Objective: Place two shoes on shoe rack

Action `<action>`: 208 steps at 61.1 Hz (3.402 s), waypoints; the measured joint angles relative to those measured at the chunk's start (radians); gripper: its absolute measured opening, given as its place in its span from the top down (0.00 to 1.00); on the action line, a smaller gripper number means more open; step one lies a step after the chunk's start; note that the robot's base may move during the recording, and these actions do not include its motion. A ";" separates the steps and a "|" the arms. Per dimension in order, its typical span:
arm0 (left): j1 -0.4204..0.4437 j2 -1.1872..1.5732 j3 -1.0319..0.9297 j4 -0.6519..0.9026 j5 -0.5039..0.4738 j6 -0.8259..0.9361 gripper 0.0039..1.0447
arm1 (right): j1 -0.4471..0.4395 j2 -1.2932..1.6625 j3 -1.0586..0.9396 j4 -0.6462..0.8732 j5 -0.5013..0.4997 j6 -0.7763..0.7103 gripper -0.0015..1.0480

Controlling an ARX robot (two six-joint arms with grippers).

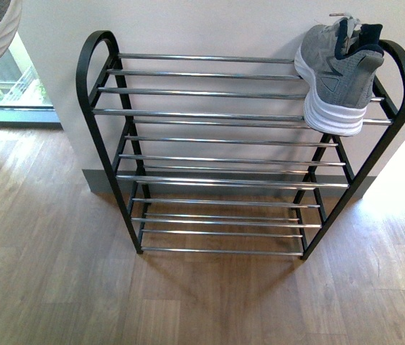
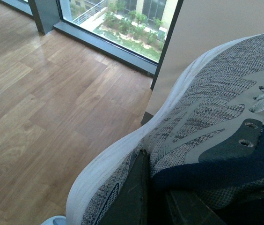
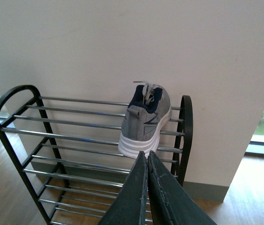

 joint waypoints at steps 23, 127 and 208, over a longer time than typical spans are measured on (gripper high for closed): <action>0.000 0.000 0.000 0.000 0.000 0.000 0.99 | 0.000 -0.122 0.000 -0.121 0.000 0.000 0.98; -0.043 0.617 0.441 0.007 0.341 -0.164 0.99 | 0.003 -0.305 0.000 -0.310 0.000 0.000 0.09; -0.225 1.035 0.974 -0.121 0.167 -0.340 0.10 | 0.003 -0.305 0.000 -0.310 0.000 0.000 0.09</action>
